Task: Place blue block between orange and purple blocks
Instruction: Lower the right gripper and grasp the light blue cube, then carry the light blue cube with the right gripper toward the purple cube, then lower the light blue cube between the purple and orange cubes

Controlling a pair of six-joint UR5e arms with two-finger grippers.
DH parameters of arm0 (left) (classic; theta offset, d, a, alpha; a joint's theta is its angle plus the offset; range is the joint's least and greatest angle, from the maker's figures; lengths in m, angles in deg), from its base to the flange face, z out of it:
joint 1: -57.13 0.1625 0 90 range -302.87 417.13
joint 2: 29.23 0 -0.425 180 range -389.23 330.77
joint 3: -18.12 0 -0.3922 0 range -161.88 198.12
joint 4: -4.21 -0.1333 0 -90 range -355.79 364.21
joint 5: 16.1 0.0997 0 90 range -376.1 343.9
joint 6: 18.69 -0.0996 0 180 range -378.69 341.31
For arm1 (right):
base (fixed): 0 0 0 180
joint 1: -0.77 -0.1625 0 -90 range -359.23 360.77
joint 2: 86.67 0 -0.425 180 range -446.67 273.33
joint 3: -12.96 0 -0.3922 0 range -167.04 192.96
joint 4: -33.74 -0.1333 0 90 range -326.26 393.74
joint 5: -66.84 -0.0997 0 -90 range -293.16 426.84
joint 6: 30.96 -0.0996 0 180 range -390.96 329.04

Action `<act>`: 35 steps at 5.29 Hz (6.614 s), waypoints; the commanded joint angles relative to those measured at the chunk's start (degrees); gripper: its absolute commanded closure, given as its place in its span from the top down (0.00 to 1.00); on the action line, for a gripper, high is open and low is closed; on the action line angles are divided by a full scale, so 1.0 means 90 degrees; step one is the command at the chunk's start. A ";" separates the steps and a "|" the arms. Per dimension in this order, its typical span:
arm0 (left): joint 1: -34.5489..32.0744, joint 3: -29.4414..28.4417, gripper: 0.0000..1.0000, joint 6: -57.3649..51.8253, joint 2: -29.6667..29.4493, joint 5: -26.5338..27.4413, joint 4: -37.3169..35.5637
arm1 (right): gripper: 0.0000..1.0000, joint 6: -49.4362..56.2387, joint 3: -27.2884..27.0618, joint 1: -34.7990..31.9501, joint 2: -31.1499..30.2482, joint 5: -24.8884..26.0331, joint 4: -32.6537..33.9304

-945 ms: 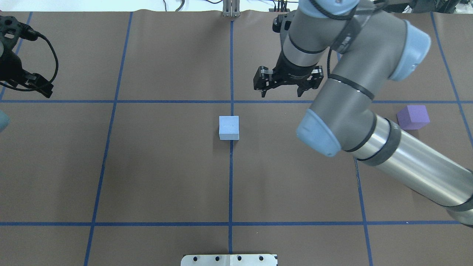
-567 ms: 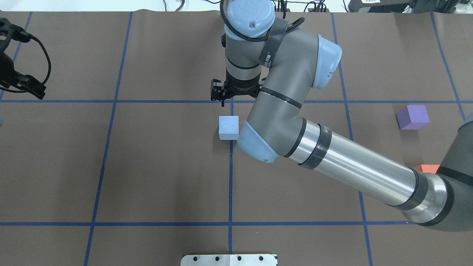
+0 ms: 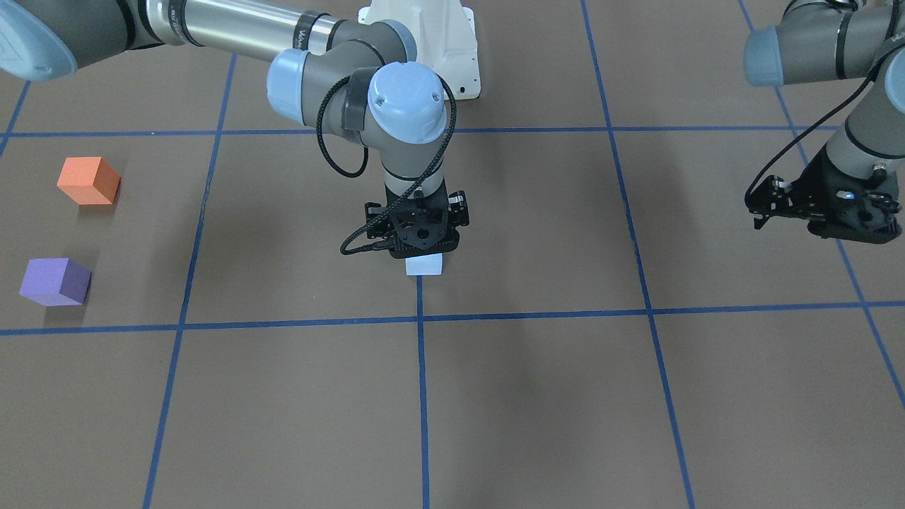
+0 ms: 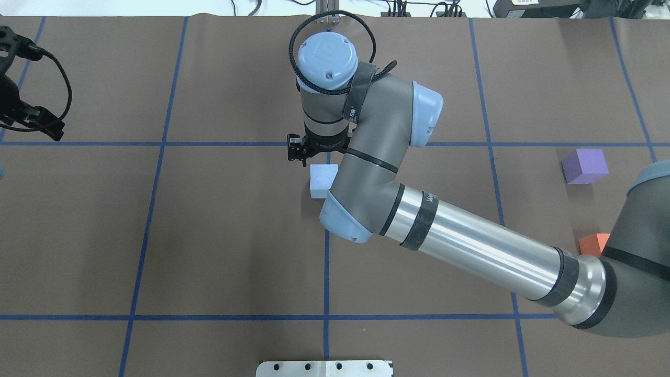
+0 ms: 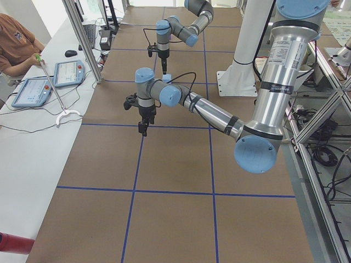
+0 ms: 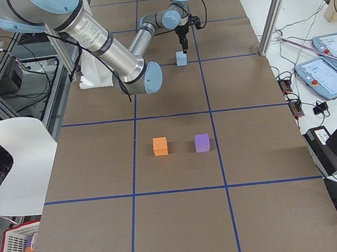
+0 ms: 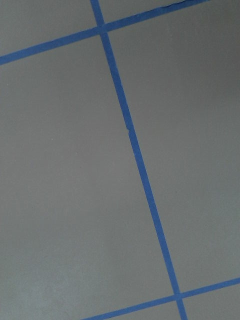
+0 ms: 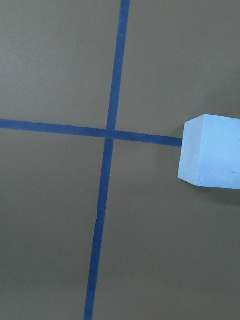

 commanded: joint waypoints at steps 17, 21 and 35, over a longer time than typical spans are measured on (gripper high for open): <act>0.0017 -0.0020 1.00 0.0078 -0.0088 0.0000 -0.0010 | 0.00 0.2210 -0.4233 -0.2034 -0.3241 -0.0965 0.2246; 0.0027 -0.0010 1.00 0.0088 -0.0088 0.0000 -0.0010 | 0.00 0.3548 -0.4335 -0.2983 -0.5460 -0.1708 0.1518; 0.0047 -0.0010 1.00 0.0098 -0.0117 0.0010 -0.0010 | 0.00 0.2805 -0.2577 -0.2672 -0.6139 -0.1807 -0.1133</act>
